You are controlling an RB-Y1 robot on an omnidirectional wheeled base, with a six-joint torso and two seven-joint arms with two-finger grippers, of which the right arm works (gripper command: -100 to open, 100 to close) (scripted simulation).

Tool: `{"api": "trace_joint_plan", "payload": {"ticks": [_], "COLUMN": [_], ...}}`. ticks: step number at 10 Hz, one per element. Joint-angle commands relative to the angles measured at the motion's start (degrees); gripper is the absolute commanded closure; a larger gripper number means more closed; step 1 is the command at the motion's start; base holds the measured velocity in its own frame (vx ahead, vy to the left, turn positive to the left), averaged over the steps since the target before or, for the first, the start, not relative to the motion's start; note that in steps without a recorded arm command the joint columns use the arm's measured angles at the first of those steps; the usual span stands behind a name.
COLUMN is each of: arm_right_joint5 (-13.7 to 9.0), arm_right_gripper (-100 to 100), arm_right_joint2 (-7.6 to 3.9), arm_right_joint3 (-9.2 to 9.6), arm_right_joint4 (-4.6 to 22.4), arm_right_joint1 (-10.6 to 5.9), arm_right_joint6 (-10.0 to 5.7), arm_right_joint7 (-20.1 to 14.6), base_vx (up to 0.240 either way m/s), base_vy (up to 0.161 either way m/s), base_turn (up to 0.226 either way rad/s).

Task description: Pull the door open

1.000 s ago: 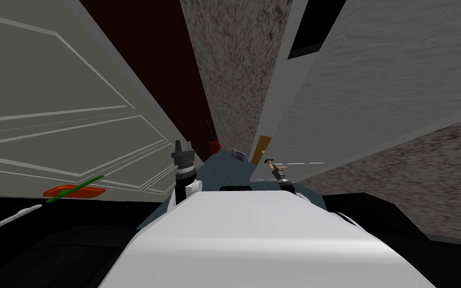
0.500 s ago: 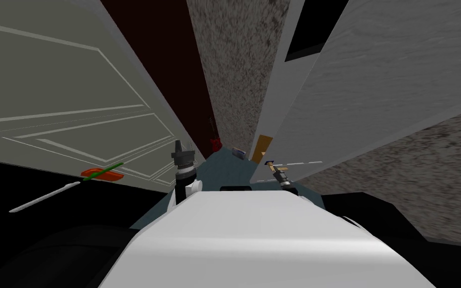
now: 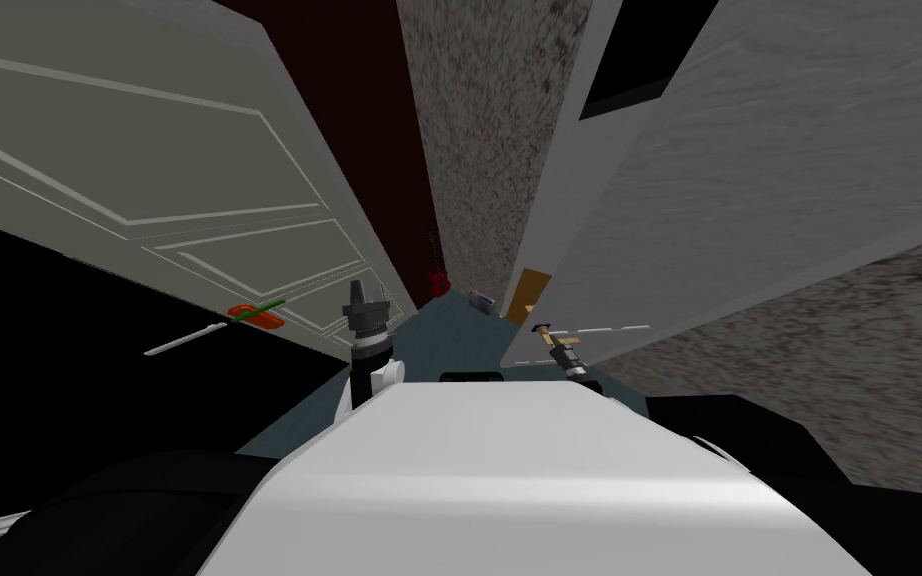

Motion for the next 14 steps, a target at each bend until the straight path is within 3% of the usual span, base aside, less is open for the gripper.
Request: {"api": "trace_joint_plan", "payload": {"ticks": [1,3,5,6,8,14], "arm_right_joint5": [0.1,0.2,0.2,0.27,0.35,0.29], "arm_right_gripper": [100,100,100,100,100,100], "arm_right_joint2": [-0.37,-0.84,-0.84,-1.19,-1.04,-1.44], "arm_right_joint3": [0.17,0.34,0.34,0.46,0.57,0.74], "arm_right_joint4": [0.05,0.62,0.62,1.05,1.16,2.56], "arm_right_joint1": [0.99,1.59,1.59,2.03,1.91,2.49], "arm_right_joint6": [-1.14,-2.58,-2.58,-3.65,-3.53,-5.78], "arm_right_joint7": [-0.37,-0.77,-0.77,-1.08,-1.06,-1.32], "base_vx": [-0.202,-0.241,-0.085,-0.116,-0.109,-0.17], "base_vy": [-0.089,-0.084,-0.03,-0.054,-0.052,-0.065], "base_turn": [0.181,0.167,0.008,0.161,0.096,0.15]}}
